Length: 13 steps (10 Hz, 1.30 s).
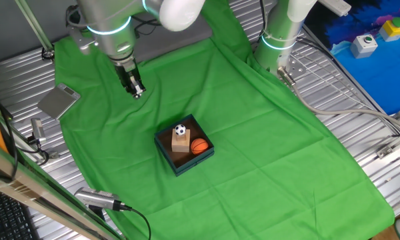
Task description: Take everything out of the gift box
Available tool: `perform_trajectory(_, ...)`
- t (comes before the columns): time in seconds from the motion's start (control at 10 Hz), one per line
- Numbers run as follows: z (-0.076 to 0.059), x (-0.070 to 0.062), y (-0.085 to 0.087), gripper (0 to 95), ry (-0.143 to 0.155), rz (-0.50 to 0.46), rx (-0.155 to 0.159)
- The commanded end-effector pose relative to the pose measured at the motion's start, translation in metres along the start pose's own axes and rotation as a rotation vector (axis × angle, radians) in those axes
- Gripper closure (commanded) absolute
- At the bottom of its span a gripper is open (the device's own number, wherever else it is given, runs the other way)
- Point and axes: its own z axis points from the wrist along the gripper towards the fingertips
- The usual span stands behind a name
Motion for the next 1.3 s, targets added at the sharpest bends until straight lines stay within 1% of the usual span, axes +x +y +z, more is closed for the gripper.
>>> perform_trajectory(0.1, 0.007, -0.004, 0.012, 95.0, 0.007, -0.001, 0.001)
perform_trajectory(0.2, 0.009, -0.005, 0.018, 95.0, 0.01, -0.016, 0.002)
perform_trajectory(0.3, 0.011, -0.005, 0.025, 95.0, 0.012, -0.035, 0.01)
perform_trajectory(0.5, 0.014, -0.004, 0.034, 95.0, 0.017, -0.058, 0.014)
perform_trajectory(0.7, 0.014, -0.004, 0.035, 95.0, 0.016, -0.081, 0.011)
perform_trajectory(0.8, 0.014, -0.004, 0.035, 95.0, 0.015, -0.111, 0.004)
perform_trajectory(0.9, 0.014, -0.004, 0.035, 95.0, 0.025, -0.15, -0.012)
perform_trajectory(1.0, 0.014, -0.004, 0.035, 95.0, 0.035, -0.227, -0.039)
perform_trajectory(1.1, 0.014, -0.004, 0.035, 95.0, 0.039, -0.268, -0.044)
perform_trajectory(1.2, 0.014, -0.004, 0.035, 95.0, 0.05, -0.314, -0.047)
perform_trajectory(1.3, 0.014, -0.004, 0.035, 95.0, 0.053, -0.347, -0.054)
